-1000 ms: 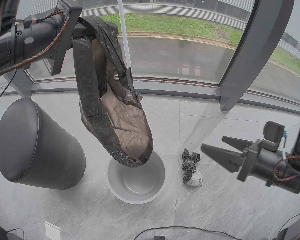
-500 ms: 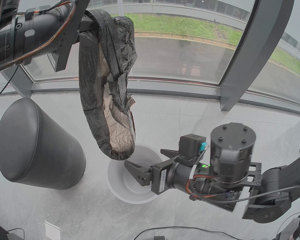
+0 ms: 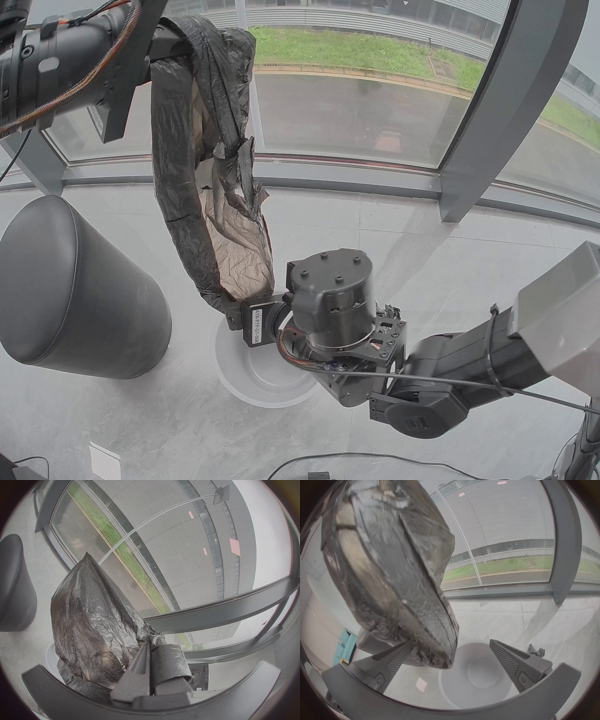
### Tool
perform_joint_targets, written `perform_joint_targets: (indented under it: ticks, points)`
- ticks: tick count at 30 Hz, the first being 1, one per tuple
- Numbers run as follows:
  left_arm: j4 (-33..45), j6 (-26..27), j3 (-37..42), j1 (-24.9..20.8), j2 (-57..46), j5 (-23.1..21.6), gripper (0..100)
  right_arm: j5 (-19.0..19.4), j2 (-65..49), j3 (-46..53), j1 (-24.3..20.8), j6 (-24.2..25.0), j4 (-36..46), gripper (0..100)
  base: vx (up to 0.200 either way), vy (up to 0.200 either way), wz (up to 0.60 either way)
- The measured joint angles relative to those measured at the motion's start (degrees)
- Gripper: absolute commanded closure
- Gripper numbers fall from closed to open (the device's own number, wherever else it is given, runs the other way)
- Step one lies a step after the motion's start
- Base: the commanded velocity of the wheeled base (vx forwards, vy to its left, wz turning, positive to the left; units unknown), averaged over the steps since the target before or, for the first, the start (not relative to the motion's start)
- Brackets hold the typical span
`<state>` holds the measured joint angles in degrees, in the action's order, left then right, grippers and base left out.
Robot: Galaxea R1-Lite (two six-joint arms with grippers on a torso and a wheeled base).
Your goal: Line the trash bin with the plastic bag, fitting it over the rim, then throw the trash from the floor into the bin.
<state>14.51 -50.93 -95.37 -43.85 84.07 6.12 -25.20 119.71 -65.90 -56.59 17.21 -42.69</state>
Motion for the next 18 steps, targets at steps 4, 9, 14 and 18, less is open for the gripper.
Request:
perform_joint_targets:
  ticks: [4, 9, 14, 18]
  points:
    - [0.40, -0.13, 0.44, 0.00, -0.61, 0.00, 100, -0.33, 2.80, -3.34, 0.91, -2.96, -0.04, 0, 0.000, 0.000, 0.00]
    - [0.49, -0.20, 0.91, 0.00, -1.18, 0.01, 100, -0.37, 5.29, -6.89, 2.45, -6.90, -1.97, 0, 0.000, 0.000, 0.00]
    - [0.49, -0.20, 1.07, 0.00, -1.40, 0.00, 100, -0.28, 7.39, -9.05, 3.62, -11.45, -6.95, 100, 0.000, 0.000, 0.00]
    - [0.49, -0.30, 1.13, 0.00, -1.40, -0.05, 100, -0.22, 8.42, -9.05, 3.75, -11.75, -7.39, 100, 0.000, 0.000, 0.00]
